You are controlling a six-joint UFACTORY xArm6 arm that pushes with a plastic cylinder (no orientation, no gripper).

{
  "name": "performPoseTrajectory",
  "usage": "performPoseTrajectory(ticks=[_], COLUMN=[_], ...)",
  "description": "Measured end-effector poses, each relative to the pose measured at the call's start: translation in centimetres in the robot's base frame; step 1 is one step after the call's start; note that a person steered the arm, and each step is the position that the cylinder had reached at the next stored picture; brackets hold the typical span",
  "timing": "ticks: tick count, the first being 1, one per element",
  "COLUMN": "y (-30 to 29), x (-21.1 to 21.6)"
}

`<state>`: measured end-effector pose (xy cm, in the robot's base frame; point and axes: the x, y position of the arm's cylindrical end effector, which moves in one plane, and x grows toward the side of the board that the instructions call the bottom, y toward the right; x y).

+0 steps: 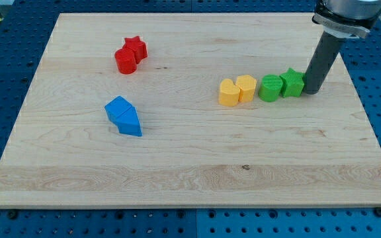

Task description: Move the arm to the bottom right of the board

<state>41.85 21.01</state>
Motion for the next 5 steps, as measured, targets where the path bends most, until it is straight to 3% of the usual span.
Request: performPoseTrajectory(ticks=[2,5], y=[2.3,7.9], x=[-3.0,-0.6])
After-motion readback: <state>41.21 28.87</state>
